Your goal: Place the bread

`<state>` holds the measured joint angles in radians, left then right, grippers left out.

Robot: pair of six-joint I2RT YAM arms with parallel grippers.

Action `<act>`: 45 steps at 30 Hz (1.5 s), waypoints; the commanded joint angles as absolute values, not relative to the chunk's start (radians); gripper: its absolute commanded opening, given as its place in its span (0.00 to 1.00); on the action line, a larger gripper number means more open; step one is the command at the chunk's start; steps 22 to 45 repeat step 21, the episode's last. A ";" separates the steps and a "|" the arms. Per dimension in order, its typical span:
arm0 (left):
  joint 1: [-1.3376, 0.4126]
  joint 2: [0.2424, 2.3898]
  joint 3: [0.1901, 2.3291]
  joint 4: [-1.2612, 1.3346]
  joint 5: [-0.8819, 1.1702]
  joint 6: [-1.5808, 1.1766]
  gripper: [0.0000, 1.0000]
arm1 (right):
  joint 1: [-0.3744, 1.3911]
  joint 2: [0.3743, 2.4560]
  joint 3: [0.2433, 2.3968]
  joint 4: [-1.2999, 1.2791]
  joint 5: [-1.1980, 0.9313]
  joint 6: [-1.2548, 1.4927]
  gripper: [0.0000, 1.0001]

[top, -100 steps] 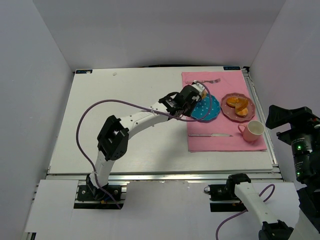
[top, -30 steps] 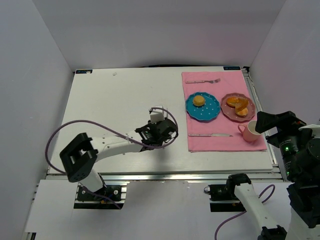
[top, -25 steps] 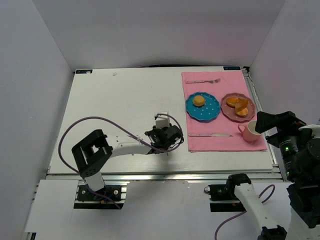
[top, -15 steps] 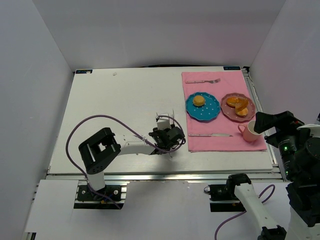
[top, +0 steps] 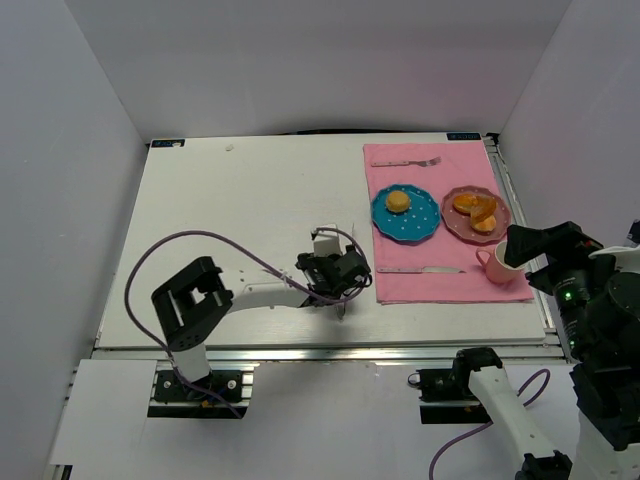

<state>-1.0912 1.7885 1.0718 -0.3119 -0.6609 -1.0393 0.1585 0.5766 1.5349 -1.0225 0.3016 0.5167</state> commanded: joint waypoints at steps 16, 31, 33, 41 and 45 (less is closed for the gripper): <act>-1.106 0.772 1.114 -0.736 -1.345 -0.900 0.98 | 0.160 0.540 1.204 -0.937 0.069 0.545 0.89; -1.104 0.707 1.080 -0.772 -1.341 -0.908 0.98 | 0.158 0.592 1.096 -0.902 -0.001 0.543 0.90; -1.104 0.707 1.080 -0.772 -1.341 -0.908 0.98 | 0.158 0.592 1.096 -0.902 -0.001 0.543 0.90; -1.104 0.707 1.080 -0.772 -1.341 -0.908 0.98 | 0.158 0.592 1.096 -0.902 -0.001 0.543 0.90; -1.104 0.707 1.080 -0.772 -1.341 -0.908 0.98 | 0.158 0.592 1.096 -0.902 -0.001 0.543 0.90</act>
